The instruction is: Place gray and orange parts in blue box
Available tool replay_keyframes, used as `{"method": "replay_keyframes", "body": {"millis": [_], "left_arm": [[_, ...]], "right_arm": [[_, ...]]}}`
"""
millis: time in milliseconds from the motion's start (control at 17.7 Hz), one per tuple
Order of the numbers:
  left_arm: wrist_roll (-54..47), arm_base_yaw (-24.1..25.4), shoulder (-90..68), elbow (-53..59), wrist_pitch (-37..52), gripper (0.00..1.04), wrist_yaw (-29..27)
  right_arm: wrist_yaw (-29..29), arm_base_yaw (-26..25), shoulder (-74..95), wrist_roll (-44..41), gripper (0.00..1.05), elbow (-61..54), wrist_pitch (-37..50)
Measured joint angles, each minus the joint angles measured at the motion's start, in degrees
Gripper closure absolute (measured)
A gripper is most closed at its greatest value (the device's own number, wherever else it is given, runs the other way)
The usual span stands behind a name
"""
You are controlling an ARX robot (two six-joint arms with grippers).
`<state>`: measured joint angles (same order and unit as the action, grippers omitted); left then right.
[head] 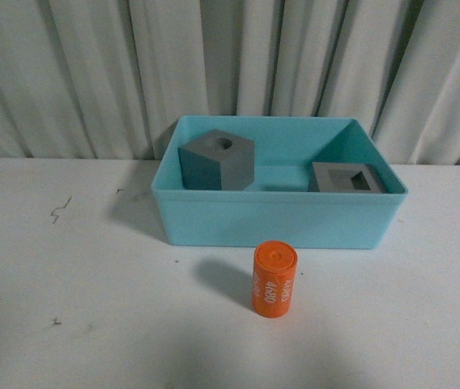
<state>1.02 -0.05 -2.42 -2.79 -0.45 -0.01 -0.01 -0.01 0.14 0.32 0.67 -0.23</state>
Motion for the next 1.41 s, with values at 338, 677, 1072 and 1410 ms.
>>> {"method": "replay_keyframes", "body": {"millis": [338,677,1072,1410], "left_arm": [[-0.02,0.0,1.99,2.21,0.22,1.03,0.0],[0.0,0.0,1.99,2.21,0.22,1.03,0.0],[0.0,0.0,1.99,2.21,0.22,0.37,-0.02],[-0.04,0.0,1.99,2.21,0.24,0.07,0.0]], "right_arm": [[0.0,0.0,0.0,0.0,0.06,0.0,0.02],[0.0,0.0,0.0,0.0,0.06,0.0,0.0],[-1.7,-2.19,8.96,2.21,0.06,4.63,-8.87],[-13.64,12.13,65.59,-7.63,0.06,27.65,15.28]]}}
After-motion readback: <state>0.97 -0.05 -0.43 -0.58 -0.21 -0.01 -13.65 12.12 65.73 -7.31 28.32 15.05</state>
